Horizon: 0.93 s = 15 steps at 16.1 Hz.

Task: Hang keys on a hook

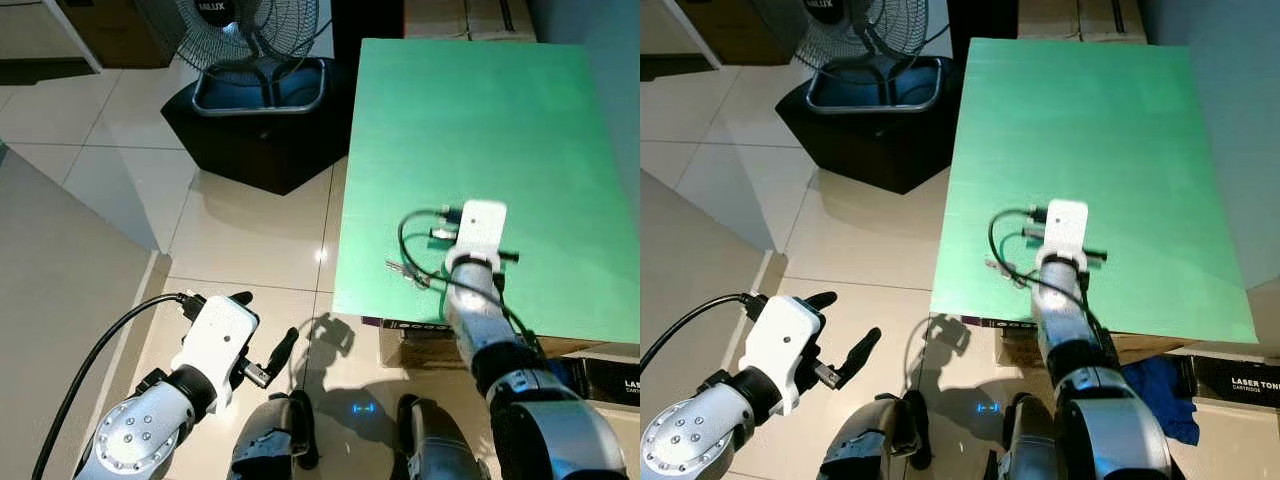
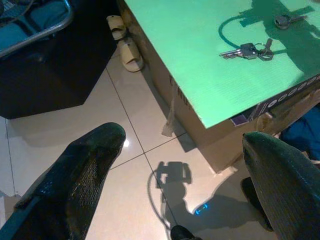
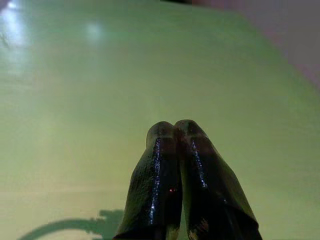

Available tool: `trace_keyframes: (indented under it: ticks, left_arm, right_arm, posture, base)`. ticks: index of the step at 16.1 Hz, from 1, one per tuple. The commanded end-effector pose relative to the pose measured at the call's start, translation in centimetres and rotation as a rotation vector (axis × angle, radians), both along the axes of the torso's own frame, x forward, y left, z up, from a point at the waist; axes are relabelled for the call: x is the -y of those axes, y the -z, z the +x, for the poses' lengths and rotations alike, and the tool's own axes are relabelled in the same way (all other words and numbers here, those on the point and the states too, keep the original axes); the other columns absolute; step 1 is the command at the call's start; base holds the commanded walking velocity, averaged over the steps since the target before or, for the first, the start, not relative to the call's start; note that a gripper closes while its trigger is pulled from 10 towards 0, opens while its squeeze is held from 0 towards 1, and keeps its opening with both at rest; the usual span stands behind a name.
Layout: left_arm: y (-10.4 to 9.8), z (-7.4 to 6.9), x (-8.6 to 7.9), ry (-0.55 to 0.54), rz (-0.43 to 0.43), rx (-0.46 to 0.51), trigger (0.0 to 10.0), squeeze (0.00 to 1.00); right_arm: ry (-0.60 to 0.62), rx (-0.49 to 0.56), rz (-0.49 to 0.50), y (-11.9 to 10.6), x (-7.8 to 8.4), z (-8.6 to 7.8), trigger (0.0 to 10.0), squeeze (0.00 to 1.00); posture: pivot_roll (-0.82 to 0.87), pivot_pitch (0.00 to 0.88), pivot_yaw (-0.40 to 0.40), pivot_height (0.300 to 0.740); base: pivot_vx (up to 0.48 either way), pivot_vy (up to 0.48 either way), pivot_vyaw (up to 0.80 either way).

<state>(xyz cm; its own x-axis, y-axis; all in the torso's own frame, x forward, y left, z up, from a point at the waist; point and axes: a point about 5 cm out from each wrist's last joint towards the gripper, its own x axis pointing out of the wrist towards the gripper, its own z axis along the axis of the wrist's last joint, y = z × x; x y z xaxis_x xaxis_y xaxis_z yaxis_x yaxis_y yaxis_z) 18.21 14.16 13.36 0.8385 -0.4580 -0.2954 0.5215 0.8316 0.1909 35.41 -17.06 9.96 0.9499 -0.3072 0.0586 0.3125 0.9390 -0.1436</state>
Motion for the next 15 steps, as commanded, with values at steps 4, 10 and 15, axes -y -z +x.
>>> trace_keyframes:
  ticks: [4, 10, 15]
  left_arm:
    - [0.6, -0.2, -0.1, -0.009, 0.011, -0.024, 10.0, 0.00]
    - [0.7, -0.4, -0.2, -0.014, 0.013, -0.028, 10.0, 0.00]
    - [0.7, -0.4, -0.1, -0.010, 0.010, -0.029, 10.0, 0.00]
  right_arm:
    - [0.006, -0.065, 0.003, 0.8, -0.1, -0.2, 3.1, 0.00]
    - [0.096, -0.102, 0.031, 2.6, -0.6, -1.8, 10.0, 1.00]
    - [0.119, -0.128, 0.045, 3.4, -1.1, -2.8, 10.0, 1.00]
  posture:
    - [0.04, 0.307, 0.117, 0.713]
    - [0.04, 0.314, 0.112, 0.713]
    - [0.04, 0.316, 0.114, 0.713]
  base:
    - [0.000, 0.000, 0.00]
    - [0.000, 0.000, 0.00]
    - [0.000, 0.000, 0.00]
